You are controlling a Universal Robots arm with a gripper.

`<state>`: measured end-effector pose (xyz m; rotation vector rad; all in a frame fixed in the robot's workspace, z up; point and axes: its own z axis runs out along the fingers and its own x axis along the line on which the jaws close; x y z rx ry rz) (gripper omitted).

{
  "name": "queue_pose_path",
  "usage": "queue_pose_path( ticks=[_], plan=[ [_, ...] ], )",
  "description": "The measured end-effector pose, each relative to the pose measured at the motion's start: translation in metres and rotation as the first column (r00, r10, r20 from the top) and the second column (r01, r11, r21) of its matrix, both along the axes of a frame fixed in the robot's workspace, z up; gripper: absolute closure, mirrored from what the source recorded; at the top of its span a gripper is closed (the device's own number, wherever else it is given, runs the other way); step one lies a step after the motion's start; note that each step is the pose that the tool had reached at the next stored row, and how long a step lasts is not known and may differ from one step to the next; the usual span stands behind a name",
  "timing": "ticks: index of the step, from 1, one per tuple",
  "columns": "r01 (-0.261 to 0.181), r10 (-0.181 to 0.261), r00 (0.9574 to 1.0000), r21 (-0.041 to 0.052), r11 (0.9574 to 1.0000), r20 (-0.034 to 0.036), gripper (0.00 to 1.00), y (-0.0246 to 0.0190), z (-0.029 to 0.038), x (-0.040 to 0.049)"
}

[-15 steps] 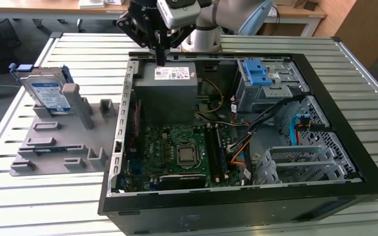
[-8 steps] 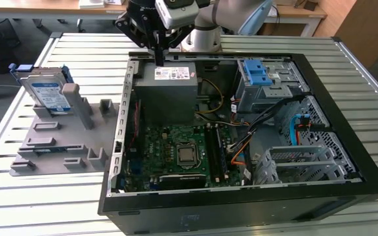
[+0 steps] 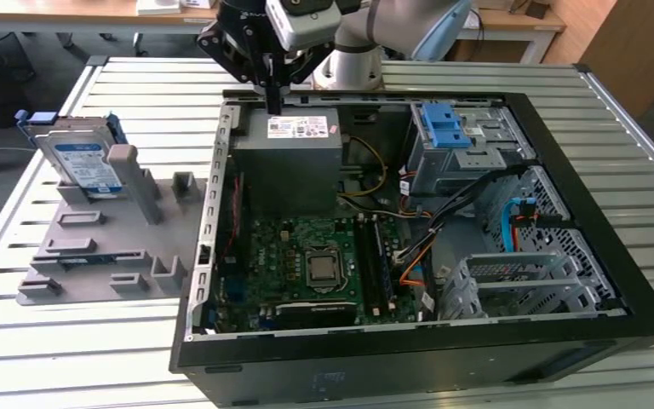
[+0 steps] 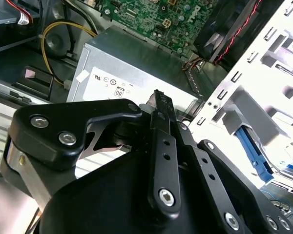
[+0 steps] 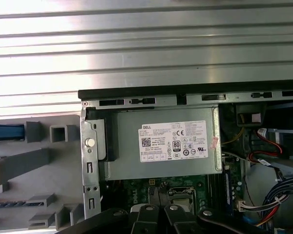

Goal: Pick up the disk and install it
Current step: 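Reach for the disk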

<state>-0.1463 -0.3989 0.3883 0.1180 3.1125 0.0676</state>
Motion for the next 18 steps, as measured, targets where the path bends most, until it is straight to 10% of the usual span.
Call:
queue_pose_path(
  ticks=[18],
  plan=[
    [0.0,0.0,1.0,0.0,1.0,0.0,0.89,0.0,-0.0009,-0.0048]
  ],
)
